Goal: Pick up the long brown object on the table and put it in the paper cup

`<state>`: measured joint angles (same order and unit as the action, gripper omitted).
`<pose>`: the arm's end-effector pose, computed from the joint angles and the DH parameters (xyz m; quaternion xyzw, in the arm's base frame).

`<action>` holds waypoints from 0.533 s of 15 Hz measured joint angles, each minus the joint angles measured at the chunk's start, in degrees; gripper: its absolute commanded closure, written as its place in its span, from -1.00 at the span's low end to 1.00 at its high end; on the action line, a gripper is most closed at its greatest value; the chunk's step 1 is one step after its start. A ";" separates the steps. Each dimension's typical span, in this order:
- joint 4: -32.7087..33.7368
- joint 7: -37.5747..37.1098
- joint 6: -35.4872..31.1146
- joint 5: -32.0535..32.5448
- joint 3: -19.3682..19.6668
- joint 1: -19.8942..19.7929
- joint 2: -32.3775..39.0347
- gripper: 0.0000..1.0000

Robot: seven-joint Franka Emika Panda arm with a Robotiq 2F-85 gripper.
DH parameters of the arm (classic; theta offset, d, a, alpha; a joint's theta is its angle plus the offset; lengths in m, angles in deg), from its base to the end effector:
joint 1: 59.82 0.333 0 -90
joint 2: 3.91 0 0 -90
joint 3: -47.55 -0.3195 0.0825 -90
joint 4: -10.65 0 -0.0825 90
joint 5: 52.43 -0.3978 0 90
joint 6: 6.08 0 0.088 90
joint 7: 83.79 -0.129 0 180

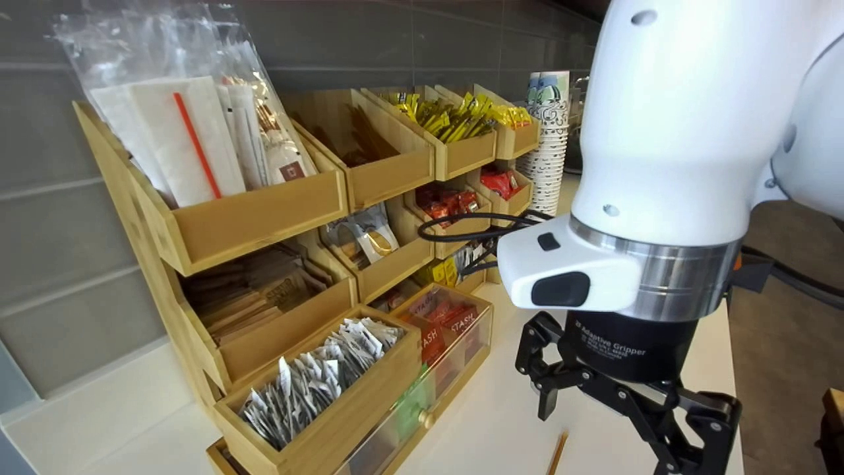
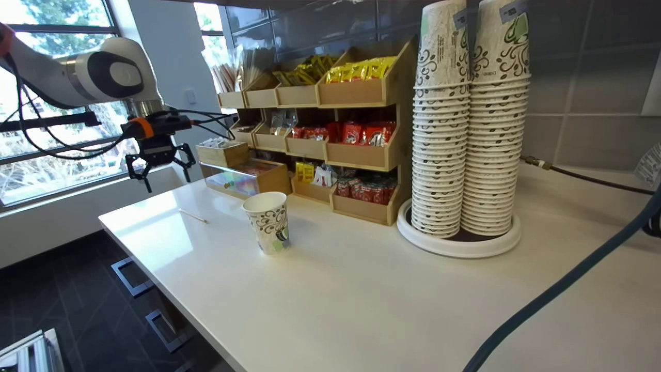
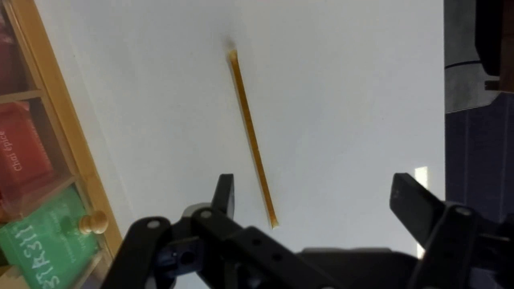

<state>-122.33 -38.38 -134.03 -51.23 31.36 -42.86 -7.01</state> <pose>0.4250 0.2762 0.3318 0.7699 0.6378 -0.0195 0.0137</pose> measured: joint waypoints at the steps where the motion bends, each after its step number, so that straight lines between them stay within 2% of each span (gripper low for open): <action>1: -0.55 0.14 -0.97 0.00 -0.16 0.05 0.60 -1.00; 8: -0.47 0.27 -1.11 -0.06 -0.16 0.02 1.13 -1.00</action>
<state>-122.80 -38.11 -135.14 -51.29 31.20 -42.84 -5.87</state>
